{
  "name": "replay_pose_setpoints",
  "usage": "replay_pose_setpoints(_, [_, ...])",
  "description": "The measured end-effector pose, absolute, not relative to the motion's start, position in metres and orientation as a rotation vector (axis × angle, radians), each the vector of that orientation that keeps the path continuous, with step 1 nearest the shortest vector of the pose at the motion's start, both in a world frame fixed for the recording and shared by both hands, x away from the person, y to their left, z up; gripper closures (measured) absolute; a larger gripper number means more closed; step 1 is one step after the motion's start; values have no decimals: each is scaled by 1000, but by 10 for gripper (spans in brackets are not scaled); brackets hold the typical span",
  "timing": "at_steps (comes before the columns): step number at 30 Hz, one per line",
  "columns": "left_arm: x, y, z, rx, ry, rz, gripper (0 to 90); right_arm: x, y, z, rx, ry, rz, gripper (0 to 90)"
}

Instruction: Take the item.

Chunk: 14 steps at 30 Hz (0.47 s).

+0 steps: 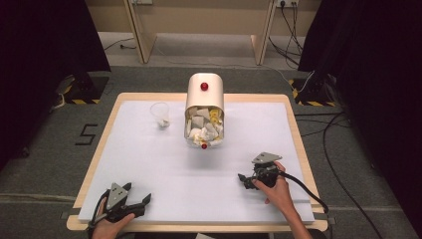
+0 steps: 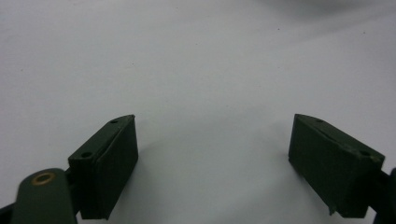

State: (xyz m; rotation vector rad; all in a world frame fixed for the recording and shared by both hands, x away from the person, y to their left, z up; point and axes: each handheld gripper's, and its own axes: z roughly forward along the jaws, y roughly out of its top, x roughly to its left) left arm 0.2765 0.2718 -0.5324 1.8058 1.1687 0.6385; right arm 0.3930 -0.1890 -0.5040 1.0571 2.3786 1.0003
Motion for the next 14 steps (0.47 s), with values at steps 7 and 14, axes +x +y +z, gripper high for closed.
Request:
replay_pose_setpoints(7, [277,272,-532,1806,1167,633,146,393,-189,-504,1058,2379,1001,113])
replay_pose_setpoints(14, [277,272,-532,1806,1167,633,146,393,-189,-504,1070,2380,1000,111])
